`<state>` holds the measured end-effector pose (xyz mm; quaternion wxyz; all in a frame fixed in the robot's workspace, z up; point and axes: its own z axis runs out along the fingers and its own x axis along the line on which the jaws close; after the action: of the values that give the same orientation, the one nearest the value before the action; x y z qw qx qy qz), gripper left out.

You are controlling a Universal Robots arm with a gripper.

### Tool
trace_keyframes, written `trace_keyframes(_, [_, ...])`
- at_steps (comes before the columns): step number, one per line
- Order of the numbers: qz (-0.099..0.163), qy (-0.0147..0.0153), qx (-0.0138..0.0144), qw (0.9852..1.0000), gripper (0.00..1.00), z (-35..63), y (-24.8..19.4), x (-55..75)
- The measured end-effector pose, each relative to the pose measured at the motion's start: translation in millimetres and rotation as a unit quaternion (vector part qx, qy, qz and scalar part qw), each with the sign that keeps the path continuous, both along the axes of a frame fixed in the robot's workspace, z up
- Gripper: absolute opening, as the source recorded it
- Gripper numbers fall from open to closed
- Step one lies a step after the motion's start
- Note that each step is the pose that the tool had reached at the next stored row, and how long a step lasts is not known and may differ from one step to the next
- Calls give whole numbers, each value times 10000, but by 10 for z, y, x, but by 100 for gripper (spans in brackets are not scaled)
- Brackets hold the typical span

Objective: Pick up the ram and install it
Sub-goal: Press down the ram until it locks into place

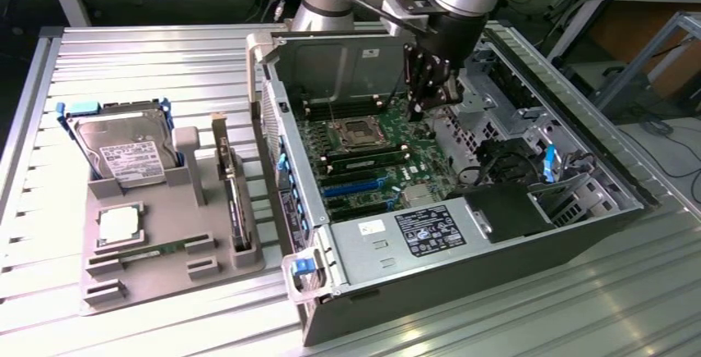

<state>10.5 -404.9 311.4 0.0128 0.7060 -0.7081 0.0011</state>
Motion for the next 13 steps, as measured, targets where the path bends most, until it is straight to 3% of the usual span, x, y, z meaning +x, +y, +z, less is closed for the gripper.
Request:
trace_keyframes(2, [-61, 0, 2, 10000, 11, -1, 2, 0])
trace_keyframes(6, [-490, -1, 2, 9988, 11, -27, 2, 0])
trace_keyframes(7, [-654, -1, 2, 9979, 11, -44, 2, 0])
trace_keyframes(9, [-1036, 0, 1, 9946, 11, -66, 2, 0])
trace_keyframes(11, [-1216, 2, 1, 9926, 11, -66, 2, 0])
trace_keyframes(13, [-1556, 8, -5, 9878, 11, -54, 2, 1])
